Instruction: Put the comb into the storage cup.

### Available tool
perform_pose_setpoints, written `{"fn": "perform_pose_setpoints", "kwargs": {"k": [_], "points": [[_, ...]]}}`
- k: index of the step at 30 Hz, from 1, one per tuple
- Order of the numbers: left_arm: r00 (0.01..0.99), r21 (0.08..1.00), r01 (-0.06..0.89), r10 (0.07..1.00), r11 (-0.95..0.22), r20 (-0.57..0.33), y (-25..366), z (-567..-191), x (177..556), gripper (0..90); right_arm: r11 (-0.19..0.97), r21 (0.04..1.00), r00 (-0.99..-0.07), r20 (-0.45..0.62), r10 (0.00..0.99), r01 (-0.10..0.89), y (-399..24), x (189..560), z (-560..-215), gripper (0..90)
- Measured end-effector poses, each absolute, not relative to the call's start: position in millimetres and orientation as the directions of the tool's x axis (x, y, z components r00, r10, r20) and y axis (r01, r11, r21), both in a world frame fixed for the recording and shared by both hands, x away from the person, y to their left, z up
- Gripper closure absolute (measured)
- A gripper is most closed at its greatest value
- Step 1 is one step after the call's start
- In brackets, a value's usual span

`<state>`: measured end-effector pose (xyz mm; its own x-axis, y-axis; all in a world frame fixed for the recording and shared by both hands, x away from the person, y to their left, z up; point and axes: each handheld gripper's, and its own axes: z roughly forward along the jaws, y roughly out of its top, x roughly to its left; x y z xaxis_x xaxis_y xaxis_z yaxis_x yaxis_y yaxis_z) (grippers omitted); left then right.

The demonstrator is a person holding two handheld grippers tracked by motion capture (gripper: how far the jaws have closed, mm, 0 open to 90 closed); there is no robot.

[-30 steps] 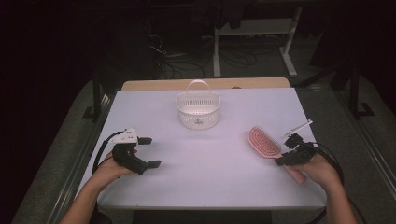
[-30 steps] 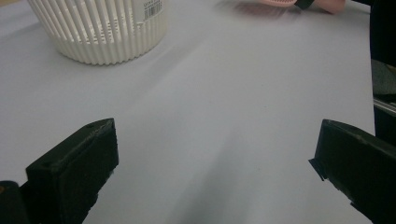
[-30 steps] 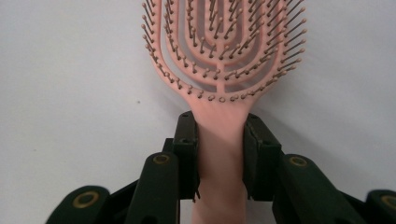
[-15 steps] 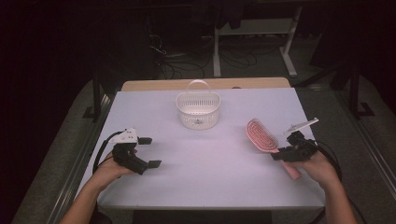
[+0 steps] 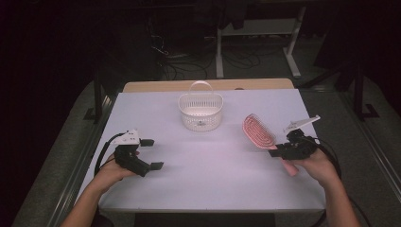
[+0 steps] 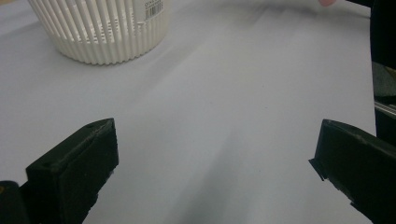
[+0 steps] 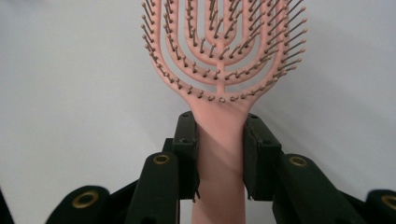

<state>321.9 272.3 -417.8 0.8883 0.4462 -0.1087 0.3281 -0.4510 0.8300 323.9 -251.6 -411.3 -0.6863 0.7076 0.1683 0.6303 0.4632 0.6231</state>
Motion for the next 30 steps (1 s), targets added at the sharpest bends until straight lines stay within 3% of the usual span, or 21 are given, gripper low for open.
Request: {"fn": "perform_pose_setpoints", "kwargs": {"k": [30], "points": [[0.888,0.837,0.325,0.447,-0.441,-0.109,272.3,-416.4,321.3,0.0,0.471,0.743,-0.807,0.156,0.569,0.476,-213.7,349.5,-379.3,68.7]]}}
